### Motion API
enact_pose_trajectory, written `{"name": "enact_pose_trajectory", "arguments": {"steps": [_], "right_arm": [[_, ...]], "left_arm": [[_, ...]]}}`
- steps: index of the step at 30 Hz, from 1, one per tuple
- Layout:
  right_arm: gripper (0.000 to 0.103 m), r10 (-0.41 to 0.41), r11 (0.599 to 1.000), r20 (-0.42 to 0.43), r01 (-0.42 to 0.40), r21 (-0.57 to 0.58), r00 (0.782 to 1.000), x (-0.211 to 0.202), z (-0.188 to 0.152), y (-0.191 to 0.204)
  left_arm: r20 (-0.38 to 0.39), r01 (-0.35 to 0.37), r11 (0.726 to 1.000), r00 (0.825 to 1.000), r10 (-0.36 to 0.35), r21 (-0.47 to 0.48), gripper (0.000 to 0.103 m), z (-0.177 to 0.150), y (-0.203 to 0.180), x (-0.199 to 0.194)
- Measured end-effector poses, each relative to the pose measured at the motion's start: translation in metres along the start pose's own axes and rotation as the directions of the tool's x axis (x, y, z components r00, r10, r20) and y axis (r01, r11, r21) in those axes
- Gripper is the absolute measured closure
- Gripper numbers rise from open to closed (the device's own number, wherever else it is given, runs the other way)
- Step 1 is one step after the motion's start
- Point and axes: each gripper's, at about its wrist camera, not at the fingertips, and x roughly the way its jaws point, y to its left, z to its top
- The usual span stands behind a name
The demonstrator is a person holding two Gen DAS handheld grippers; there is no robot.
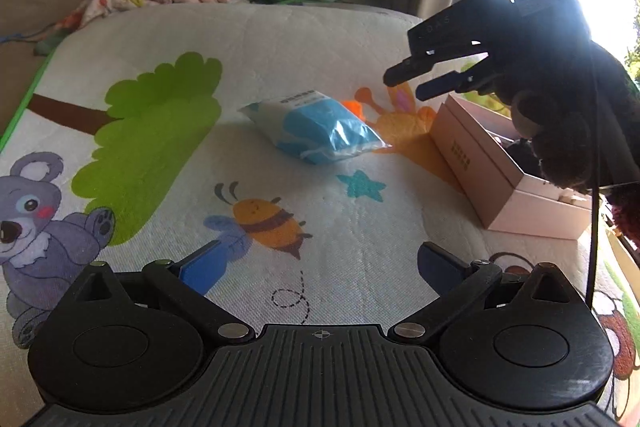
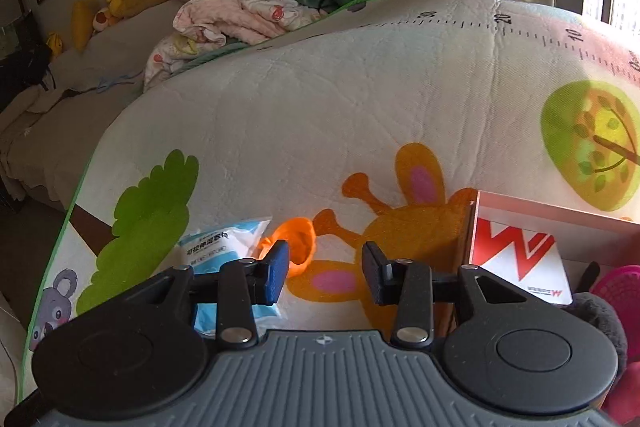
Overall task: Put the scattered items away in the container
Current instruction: 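Grasp the orange toy shell on the mat with the right gripper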
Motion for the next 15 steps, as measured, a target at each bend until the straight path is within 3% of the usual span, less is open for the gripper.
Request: {"name": "enact_pose_trajectory", "arguments": {"steps": [3,4,5,6,9,11,15], "right_arm": [[0.054,0.007,0.998,-0.048,-0.004,0.066,0.999,0.037,0.007,0.015],[0.037,-0.009,0.997,-0.052,0.013,0.081,0.999,0.047,0.008,0.017],[0.027,-0.037,0.996,-0.047,0.041,0.075,0.998,0.058,0.007,0.020],[0.026,-0.068,0.995,-0.041,0.070,0.066,0.997,0.067,0.005,0.021],[0.031,-0.065,0.995,-0.080,0.070,0.067,0.995,0.087,-0.002,0.020],[0.057,-0.035,0.998,-0.108,0.041,0.049,0.994,0.090,-0.007,0.022],[0.062,-0.059,0.996,-0.105,0.050,-0.079,0.993,0.075,-0.022,0.035]], "left_arm": [[0.005,0.007,1.000,1.000,-0.007,-0.013,0.000,-0.001,0.005,-0.004],[0.008,0.010,1.000,1.000,-0.010,-0.014,0.000,-0.001,0.006,-0.005],[0.010,0.011,1.000,1.000,-0.011,-0.013,0.000,-0.001,0.007,-0.006],[0.011,0.010,1.000,1.000,-0.010,-0.012,0.000,-0.001,0.009,-0.008],[0.012,0.007,1.000,1.000,-0.007,-0.011,0.000,-0.002,0.013,-0.010],[0.013,0.005,1.000,1.000,-0.005,-0.014,0.000,-0.001,0.015,-0.011],[0.017,0.005,1.000,1.000,-0.005,-0.022,0.000,0.001,0.014,-0.011]]}}
